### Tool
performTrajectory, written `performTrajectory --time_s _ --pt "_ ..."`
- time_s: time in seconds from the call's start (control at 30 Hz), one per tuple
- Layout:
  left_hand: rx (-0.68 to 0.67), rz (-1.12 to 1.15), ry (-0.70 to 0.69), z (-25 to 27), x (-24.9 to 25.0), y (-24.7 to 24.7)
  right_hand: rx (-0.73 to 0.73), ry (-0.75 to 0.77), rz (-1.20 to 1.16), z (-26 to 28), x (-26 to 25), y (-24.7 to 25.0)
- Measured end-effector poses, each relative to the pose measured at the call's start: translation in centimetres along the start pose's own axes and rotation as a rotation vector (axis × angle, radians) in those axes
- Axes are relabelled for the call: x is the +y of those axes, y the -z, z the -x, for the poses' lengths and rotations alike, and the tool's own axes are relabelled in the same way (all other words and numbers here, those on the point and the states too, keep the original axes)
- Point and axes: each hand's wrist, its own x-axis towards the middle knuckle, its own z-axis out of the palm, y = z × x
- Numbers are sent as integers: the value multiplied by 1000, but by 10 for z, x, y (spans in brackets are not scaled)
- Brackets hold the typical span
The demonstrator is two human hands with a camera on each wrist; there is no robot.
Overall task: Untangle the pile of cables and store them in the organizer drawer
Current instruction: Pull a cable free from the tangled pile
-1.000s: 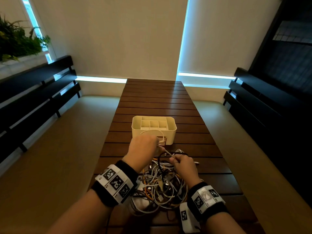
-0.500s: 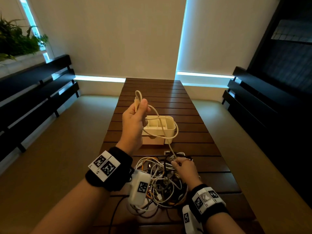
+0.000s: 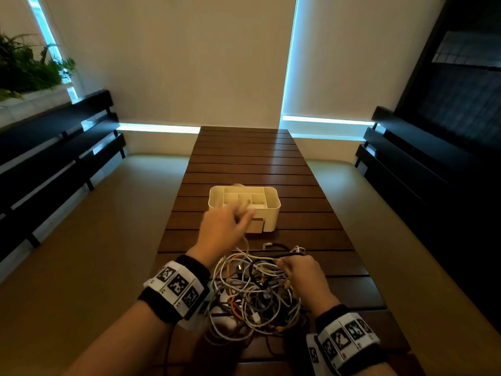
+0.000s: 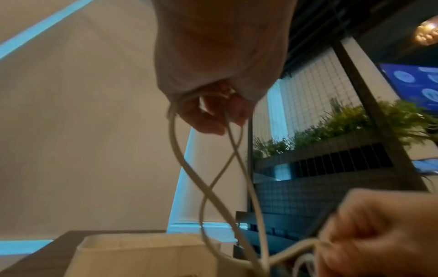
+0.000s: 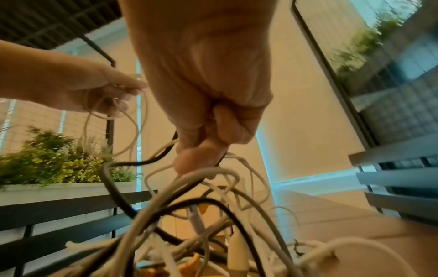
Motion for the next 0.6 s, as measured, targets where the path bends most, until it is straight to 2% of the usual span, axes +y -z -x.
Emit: performTrajectory --time_s 0.07,0.13,0.17,0.33,0.4,0.47,0.6 --pt "-238 -87 -33 12 -3 -19 5 48 -101 2 -10 9" --pt "-365 -186 -11 20 -12 -40 -27 69 -263 2 -20 18" --pt "-384 -211 14 23 -16 -48 -52 72 -340 3 -24 21" --pt "-285 -121 22 33 -18 -64 -67 44 -586 8 -27 34" --pt "-319 -142 68 33 -20 -64 -5 -12 -752 8 -26 38" --pt "-326 -200 108 33 -23 -63 53 -19 -784 6 -25 39" --pt "-222 -339 91 33 -29 -66 204 -4 -859 6 -32 33"
